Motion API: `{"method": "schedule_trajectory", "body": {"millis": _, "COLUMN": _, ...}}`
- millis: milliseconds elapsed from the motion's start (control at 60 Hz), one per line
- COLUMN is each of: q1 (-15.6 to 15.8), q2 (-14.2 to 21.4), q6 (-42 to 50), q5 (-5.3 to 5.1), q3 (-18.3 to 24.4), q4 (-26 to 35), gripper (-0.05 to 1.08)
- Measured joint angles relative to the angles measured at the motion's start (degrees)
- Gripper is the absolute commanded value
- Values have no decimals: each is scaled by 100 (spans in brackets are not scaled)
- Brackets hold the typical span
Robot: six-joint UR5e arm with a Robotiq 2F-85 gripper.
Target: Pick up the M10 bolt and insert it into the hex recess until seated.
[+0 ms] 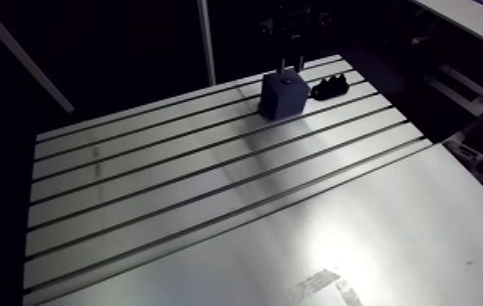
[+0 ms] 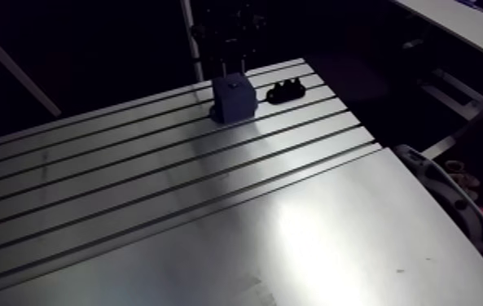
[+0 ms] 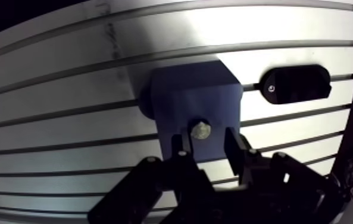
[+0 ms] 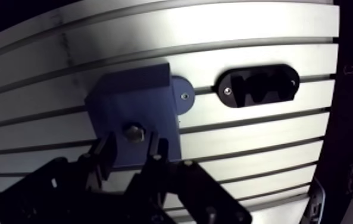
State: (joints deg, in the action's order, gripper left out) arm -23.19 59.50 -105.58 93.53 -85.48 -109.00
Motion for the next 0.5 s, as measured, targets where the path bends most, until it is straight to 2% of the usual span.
{"method": "schedule_trajectory", "body": {"millis": 500, "q1": 0, "q2": -14, "q6": -34, "q5": 7, "q3": -71, "q4": -3, "gripper": 59}}
